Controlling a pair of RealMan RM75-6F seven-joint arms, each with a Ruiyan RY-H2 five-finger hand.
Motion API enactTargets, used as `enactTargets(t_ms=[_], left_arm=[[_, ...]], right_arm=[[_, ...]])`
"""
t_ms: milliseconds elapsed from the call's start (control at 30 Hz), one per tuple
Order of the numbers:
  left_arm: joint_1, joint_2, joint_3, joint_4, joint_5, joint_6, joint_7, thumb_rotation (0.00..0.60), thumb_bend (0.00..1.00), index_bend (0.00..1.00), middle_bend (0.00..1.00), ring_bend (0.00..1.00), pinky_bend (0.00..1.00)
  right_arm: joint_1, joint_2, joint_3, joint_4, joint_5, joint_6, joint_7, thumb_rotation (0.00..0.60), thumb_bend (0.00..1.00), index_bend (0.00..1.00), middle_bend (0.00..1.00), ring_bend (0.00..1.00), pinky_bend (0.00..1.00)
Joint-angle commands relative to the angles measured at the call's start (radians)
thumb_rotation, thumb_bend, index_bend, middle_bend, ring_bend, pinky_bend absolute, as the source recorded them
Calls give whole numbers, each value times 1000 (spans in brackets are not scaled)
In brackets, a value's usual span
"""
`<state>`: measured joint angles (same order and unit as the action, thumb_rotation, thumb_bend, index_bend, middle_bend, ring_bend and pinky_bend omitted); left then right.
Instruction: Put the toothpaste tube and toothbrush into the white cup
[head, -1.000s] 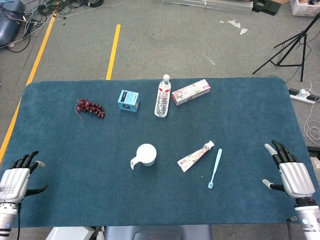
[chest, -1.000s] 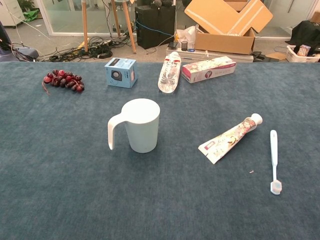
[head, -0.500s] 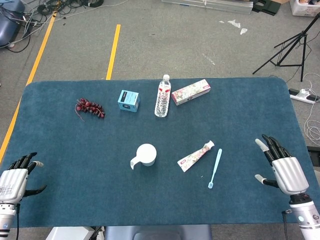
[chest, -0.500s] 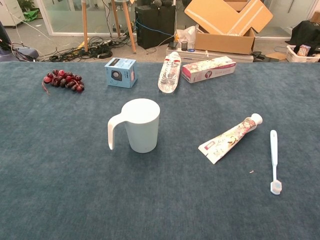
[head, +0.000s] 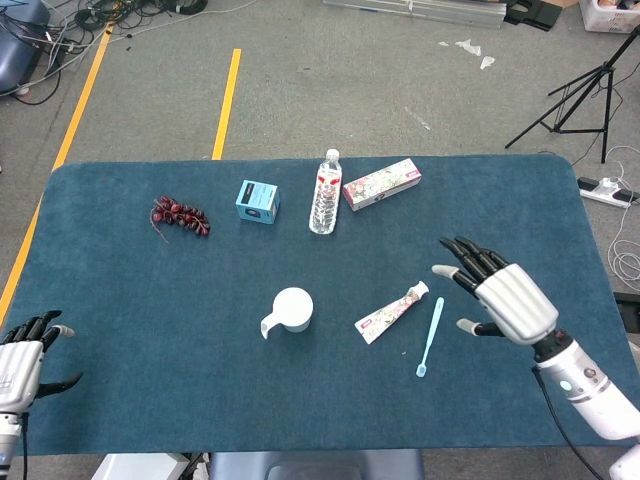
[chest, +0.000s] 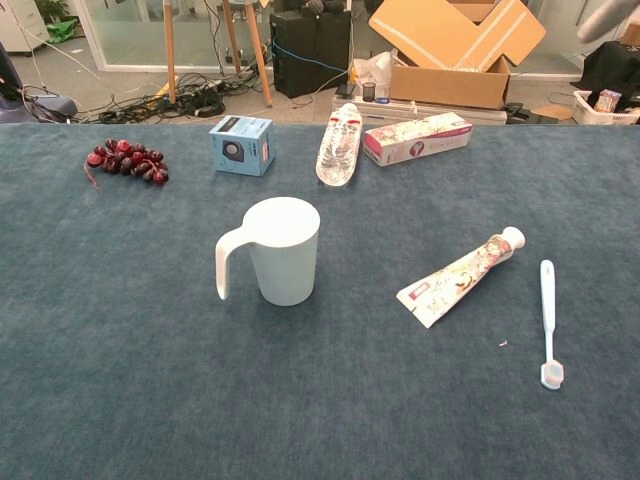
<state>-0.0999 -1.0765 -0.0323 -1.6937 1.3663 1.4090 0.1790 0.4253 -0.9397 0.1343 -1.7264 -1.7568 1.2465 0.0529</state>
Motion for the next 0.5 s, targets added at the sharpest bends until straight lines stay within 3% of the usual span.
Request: enactTargets(t_ms=[33, 267, 500], left_arm=[[6, 4, 1, -6, -6, 7, 9, 600, 0, 377, 202, 193, 242], [29, 19, 2, -27, -18, 36, 24, 600, 0, 412, 227, 202, 242], [65, 34, 0, -44, -39, 84, 35, 600, 0, 429, 236, 204, 245]], right_arm=[[61, 23, 28, -42, -4, -62, -4, 600, 0, 308, 36, 0, 262], [167, -1, 53, -91, 40, -205, -92, 600, 0, 335, 37, 0, 255], [250, -88, 62, -59, 89, -298, -127, 600, 0, 336, 36, 0, 244]])
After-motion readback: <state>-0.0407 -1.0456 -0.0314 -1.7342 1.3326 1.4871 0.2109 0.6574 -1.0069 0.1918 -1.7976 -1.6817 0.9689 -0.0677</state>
